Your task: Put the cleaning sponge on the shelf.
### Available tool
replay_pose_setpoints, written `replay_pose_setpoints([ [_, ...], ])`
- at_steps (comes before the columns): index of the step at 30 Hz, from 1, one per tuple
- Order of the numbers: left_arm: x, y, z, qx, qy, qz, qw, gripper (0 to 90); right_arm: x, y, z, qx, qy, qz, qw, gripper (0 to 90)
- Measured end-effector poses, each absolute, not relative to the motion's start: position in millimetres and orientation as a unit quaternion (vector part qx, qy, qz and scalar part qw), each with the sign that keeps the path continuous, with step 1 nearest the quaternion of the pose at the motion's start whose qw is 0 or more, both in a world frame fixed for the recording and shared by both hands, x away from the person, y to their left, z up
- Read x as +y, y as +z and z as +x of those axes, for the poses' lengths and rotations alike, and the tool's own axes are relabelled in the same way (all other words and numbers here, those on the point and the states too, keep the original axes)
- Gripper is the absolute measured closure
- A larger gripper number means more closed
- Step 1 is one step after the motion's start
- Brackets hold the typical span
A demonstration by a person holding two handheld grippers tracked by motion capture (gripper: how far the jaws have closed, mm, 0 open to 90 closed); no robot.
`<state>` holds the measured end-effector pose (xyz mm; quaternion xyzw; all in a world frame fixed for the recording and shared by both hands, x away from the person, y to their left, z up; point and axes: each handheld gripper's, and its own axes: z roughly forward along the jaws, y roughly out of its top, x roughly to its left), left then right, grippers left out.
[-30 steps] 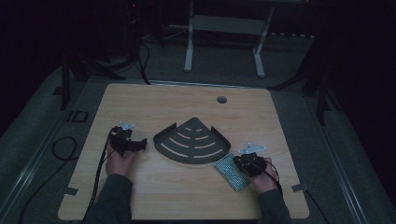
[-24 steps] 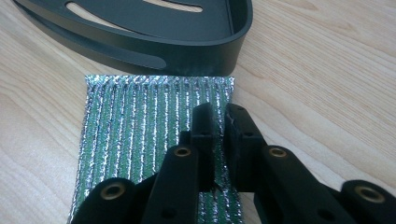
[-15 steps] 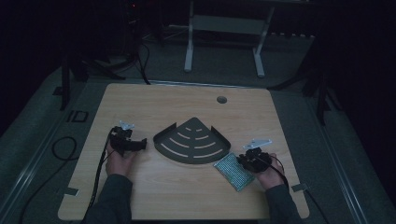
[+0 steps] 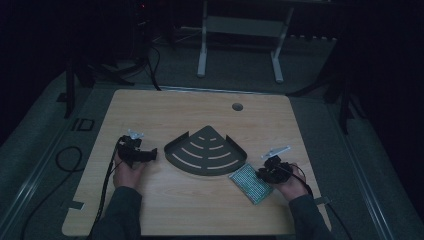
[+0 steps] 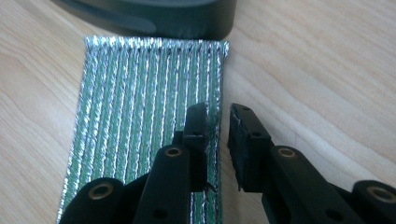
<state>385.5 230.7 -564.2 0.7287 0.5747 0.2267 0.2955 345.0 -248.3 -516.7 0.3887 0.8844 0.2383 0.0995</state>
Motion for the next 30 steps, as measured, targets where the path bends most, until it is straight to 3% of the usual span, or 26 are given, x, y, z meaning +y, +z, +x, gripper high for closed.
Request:
replay_pose_setpoints([
  [7,231,-564,386,0.575,0.227,0.729,0.296,4.1,-248,-515,353,0.89,0.217,0.395,0.076,74.2],
  [15,231,-564,386,0.575,0.227,0.729,0.295,4.1,-247,-514,368,0.891,0.185,0.415,0.015,74.7],
  [18,231,-564,386,0.575,0.227,0.729,0.295,4.1,-248,-514,372,0.89,0.184,0.417,-0.01,81.3],
  [23,231,-564,386,0.575,0.227,0.729,0.295,4.1,-239,-511,372,0.904,0.152,0.4,0.003,88.9],
  [30,231,-564,386,0.575,0.227,0.729,0.296,4.1,-236,-503,368,0.913,0.131,0.386,0.019,89.6],
])
